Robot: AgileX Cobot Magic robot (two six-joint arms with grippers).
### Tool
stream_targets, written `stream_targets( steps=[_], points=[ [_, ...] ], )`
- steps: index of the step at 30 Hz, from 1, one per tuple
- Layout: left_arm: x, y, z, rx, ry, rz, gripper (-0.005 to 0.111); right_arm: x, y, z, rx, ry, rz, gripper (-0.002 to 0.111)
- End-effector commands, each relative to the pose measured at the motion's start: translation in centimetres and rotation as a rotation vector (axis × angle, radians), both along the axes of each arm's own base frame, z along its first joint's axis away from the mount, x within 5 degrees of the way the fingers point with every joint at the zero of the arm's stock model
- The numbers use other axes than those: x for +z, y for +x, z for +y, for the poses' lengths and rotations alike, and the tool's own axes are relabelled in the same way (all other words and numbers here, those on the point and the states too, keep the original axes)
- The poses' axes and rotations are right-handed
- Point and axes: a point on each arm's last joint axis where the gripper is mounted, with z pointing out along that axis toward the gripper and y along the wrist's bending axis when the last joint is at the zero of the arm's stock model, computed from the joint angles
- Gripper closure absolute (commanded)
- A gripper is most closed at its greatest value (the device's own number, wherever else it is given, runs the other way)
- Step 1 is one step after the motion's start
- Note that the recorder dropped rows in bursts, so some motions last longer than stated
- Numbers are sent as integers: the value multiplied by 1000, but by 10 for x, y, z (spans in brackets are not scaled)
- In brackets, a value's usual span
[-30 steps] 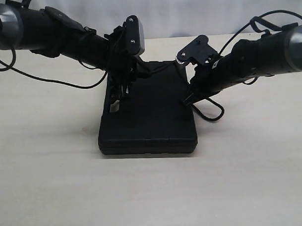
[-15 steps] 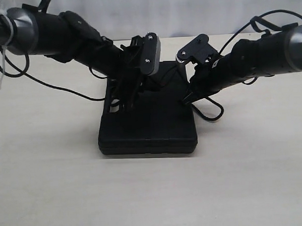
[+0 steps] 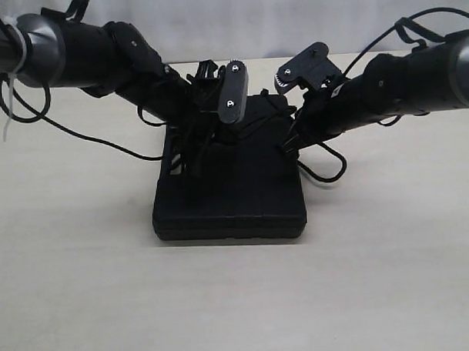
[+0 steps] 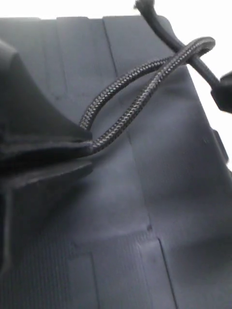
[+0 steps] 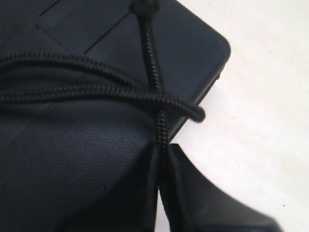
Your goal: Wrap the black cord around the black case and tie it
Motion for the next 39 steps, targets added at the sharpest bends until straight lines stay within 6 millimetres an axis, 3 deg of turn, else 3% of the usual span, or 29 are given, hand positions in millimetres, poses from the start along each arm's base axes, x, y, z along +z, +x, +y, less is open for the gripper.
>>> stream_targets(
  steps=[1, 7, 12, 16, 20, 22, 24, 29, 39],
  points=[
    [4, -6, -8, -23, -15, 16, 107, 6, 2, 1, -11, 16, -35, 104],
    [4, -9, -10, -41, -25, 37, 107, 7, 3, 1, -21, 25, -48, 104],
    [3, -19, -12, -125, -37, 120, 107, 14, 10, 0, -167, 149, -119, 104],
    [4, -17, -13, -121, -40, 101, 107, 14, 11, -1, -174, 156, -125, 102],
    [5, -16, -14, -95, -70, 105, 107, 11, 6, 1, -87, 88, -76, 78],
    [5, -16, -14, -89, -70, 98, 107, 19, 2, 1, -64, 86, -62, 66],
    [5, -16, -14, -89, -70, 98, 107, 35, -4, 1, -43, 93, -59, 60],
    [5, -16, -14, -91, -69, 99, 107, 63, -9, 1, -129, 215, -114, 60],
    [5, -16, -14, -93, -69, 100, 107, 31, 7, 24, -12, 145, -9, 60]
  ],
)
